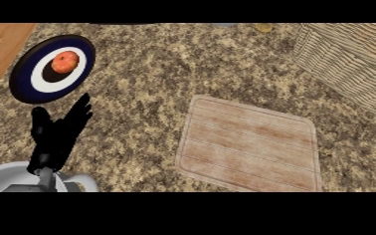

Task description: Pick the can from the cutting board and place it in the basket

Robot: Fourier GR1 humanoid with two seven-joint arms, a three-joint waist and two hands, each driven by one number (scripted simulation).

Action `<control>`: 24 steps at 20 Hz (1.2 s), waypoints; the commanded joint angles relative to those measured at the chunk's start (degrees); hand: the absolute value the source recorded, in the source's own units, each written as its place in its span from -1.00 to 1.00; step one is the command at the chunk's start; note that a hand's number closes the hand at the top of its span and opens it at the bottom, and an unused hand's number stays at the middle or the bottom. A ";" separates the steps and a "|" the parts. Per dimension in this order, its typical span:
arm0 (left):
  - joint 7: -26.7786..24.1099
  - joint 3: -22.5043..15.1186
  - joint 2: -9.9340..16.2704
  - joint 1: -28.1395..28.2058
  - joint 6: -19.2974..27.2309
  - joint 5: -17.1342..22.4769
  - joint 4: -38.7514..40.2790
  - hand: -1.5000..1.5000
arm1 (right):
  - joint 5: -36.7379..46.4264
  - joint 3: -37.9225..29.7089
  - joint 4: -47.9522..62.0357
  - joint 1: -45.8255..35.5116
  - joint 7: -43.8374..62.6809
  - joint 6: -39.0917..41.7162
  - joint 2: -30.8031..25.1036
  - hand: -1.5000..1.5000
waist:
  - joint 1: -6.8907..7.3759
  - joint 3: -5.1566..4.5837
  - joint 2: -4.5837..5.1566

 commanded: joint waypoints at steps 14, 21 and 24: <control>-0.04 -0.02 -1.95 4.25 -0.47 -0.74 5.94 0.00 | -11.71 -13.74 5.56 7.85 -13.29 -11.30 -2.99 1.00 | 0.05 -1.17 1.02; -1.48 -1.55 -1.83 8.08 0.84 -0.70 3.68 0.00 | -17.20 -18.00 5.27 14.94 -23.64 -13.46 -4.30 1.00 | -0.34 -1.13 0.91; -1.23 -2.55 -1.44 9.94 1.28 0.45 -0.08 0.00 | -9.15 -15.08 10.87 16.46 -14.39 -17.86 -4.69 1.00 | 0.45 -1.29 0.84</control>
